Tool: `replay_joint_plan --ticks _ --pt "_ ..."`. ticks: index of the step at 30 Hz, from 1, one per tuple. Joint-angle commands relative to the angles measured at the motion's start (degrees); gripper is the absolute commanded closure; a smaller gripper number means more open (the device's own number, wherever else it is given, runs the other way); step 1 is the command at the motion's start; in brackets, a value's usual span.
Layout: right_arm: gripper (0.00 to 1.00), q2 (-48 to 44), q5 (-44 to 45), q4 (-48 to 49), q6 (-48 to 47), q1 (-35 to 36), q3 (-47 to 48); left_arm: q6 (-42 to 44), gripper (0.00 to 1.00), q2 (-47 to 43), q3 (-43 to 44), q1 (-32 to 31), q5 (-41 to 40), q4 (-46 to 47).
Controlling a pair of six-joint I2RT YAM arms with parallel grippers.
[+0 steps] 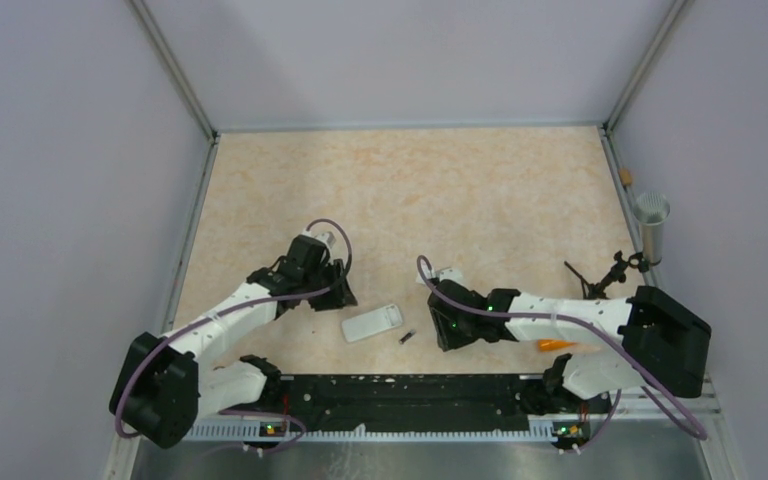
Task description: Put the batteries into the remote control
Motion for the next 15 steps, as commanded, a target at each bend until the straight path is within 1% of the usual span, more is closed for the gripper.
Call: replay_joint_plan --ticks 1,3,8,15 --pt "0.67 0.81 2.19 -1.20 1.71 1.37 2.57 1.25 0.62 0.69 -1.03 -0.32 -0.25 2.40" --pt "0.68 0.95 2.39 -1.42 1.88 1.52 2.64 1.40 0.68 1.44 -1.26 -0.49 -0.70 2.22" --pt "0.73 1.16 3.30 -2.67 2.07 1.83 3.03 1.77 0.77 4.80 -1.37 -2.31 -1.59 1.96" --pt "0.78 2.11 4.75 -5.18 1.94 2.68 4.17 1.01 0.86 8.69 -1.51 -6.11 -4.10 2.02"
